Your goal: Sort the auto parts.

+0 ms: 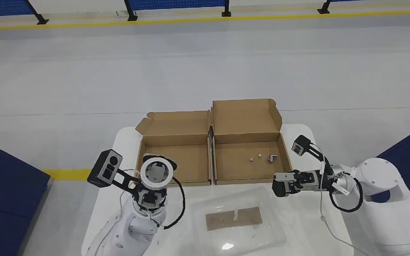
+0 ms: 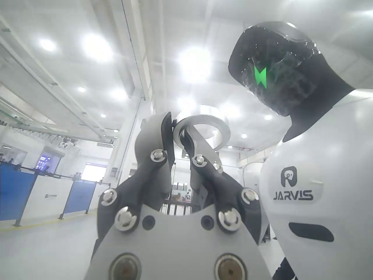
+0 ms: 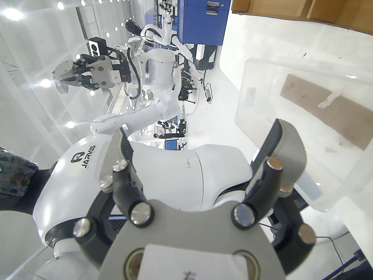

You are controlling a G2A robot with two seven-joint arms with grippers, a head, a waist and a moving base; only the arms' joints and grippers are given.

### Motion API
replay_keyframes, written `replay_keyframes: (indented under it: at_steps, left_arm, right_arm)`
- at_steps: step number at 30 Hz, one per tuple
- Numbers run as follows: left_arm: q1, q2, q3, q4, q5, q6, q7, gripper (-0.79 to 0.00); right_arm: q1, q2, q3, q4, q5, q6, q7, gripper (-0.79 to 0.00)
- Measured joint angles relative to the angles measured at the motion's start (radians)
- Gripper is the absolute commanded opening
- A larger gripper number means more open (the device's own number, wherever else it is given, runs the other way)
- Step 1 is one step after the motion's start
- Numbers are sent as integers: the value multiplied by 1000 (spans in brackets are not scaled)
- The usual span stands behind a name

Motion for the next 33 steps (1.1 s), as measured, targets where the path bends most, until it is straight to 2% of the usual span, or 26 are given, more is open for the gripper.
replay_keyframes:
  at_steps: [7,15,26,29,33]
  left_arm:
    - [-9,-18,2,-36,-68,0,0,-785]
    - [-7,-20,0,-47,-77,5,-4,-785]
    - [8,-40,5,-118,-304,0,-25,-785]
    - [12,-42,-16,-110,-284,1,-71,-785]
    - [25,-45,-52,-114,-182,53,-157,-785]
  right_arm:
    - [0,0,0,0,0,0,0,0]
    - [0,0,0,0,0,0,0,0]
    - [0,0,0,0,0,0,0,0]
    - [0,0,0,0,0,0,0,0]
    - [0,0,0,0,0,0,0,0]
